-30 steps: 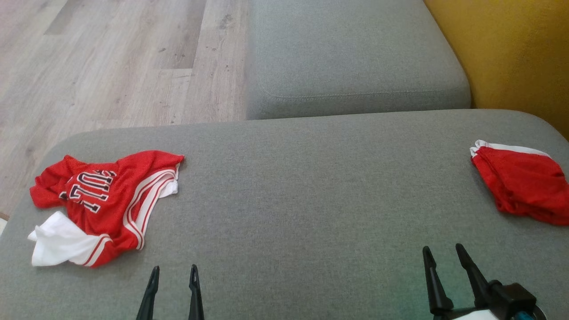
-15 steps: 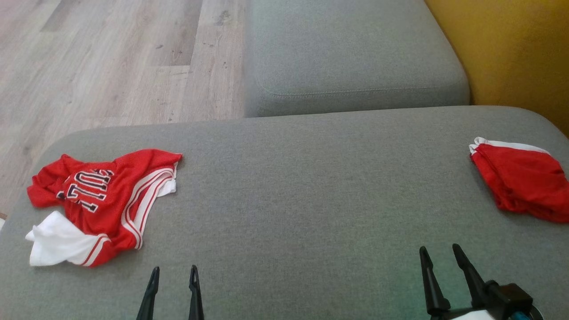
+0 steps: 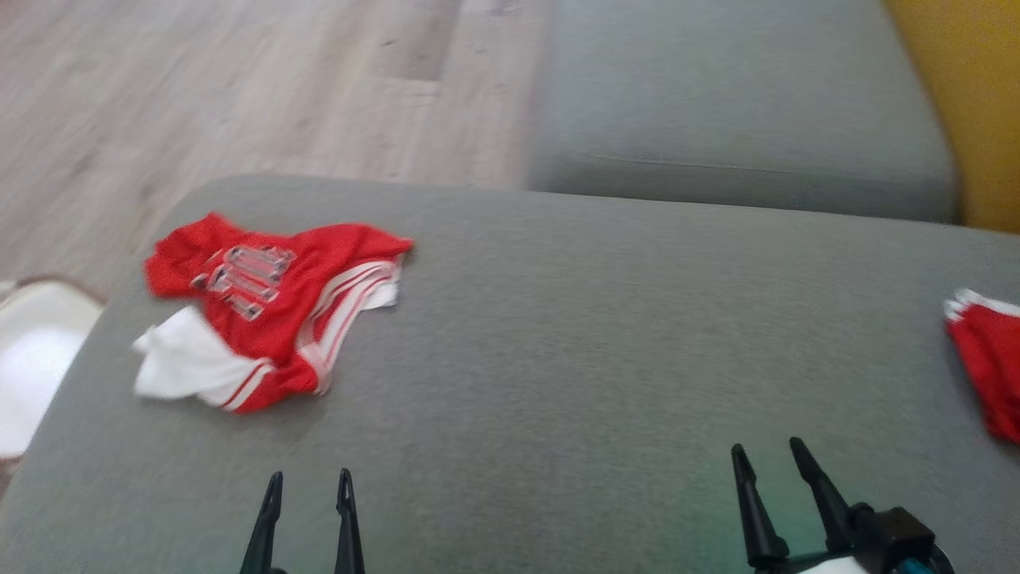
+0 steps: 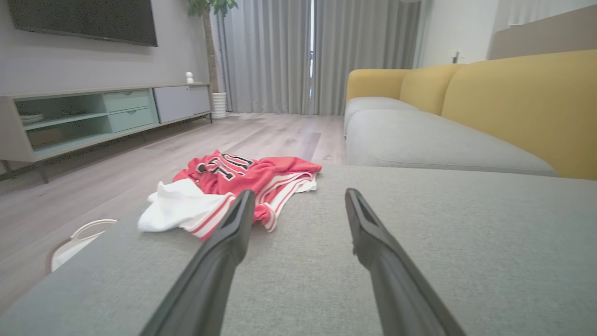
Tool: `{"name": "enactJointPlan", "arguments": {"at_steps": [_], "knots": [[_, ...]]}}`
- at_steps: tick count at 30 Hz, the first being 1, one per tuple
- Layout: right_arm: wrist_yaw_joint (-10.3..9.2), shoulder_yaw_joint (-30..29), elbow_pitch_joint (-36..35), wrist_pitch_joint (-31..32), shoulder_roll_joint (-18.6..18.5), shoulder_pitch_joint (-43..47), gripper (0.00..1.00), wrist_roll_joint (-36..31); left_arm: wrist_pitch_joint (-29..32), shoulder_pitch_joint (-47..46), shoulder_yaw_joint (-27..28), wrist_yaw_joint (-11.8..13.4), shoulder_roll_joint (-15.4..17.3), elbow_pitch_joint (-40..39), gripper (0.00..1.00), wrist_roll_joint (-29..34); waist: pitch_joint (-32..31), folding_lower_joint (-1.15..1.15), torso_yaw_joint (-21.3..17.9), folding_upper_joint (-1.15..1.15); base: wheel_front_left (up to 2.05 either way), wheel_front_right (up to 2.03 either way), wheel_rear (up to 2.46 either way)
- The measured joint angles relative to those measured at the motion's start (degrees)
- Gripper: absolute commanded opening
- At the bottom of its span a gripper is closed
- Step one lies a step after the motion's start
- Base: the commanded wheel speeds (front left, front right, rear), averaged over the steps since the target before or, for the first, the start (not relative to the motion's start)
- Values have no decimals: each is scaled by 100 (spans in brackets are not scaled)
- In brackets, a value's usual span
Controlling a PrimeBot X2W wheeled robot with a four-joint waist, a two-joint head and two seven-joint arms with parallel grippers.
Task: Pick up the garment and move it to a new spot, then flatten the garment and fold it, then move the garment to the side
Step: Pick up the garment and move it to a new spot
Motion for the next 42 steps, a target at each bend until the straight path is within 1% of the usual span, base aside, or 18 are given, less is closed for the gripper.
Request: {"name": "enactJointPlan", "arguments": {"at_steps": [8,13,17,18,20,22,23,25,29,31,33,35,37,40,42], "knots": [[0,171,22,0,7,-37,100,0,0,3,147,33,0,-35,100,0,101,0,802,0,0,0,0],[0,168,29,0,4,-38,100,0,0,21,180,30,0,-73,100,0,158,0,1104,0,0,0,0],[0,175,25,0,-13,-46,100,0,0,13,323,51,-2,-172,100,1,264,0,1112,0,0,0,0],[0,179,24,0,-26,-55,100,0,0,-1,391,99,-1,-233,100,1,298,0,1093,0,0,0,0],[0,187,22,0,-64,-96,100,0,0,-109,550,146,-1,-376,100,1,384,0,1043,0,0,0,0],[0,230,13,0,-172,-185,100,0,-1,-339,673,141,1,-531,100,5,499,0,990,0,0,0,0],[0,237,-18,0,-245,-236,100,-1,0,-512,721,135,1,-633,100,10,579,0,966,0,0,0,0],[0,240,-96,0,-456,-383,100,-2,-1,-1003,758,40,7,-803,100,10,790,0,926,0,0,0,0],[0,255,-204,0,-895,-766,100,-2,-1,-2403,764,-227,36,-798,100,62,1309,2,887,0,0,0,0],[0,307,-289,0,-1101,-931,100,-2,-7,-3130,759,-383,111,-475,100,60,1585,1,873,0,0,0,0],[0,333,-354,0,-1300,-1072,100,-2,65,-3860,751,-566,209,79,100,56,1854,2,859,0,0,0,0],[0,328,-463,0,-1470,-1215,100,-1,334,-4592,722,-759,276,701,100,-1,2105,2,853,0,0,0,0],[0,326,-624,0,-1637,-1373,100,-2,748,-5347,692,-939,308,1393,100,-48,2347,2,848,0,0,0,0],[0,274,-912,0,-1830,-1651,100,-1,1203,-6310,726,-1026,333,2447,100,-167,2685,2,822,0,0,0,0],[0,169,-1112,-1,-1945,-1785,100,30,1373,-6785,783,-1015,352,3173,100,-249,2893,1,796,0,0,0,0]]}}
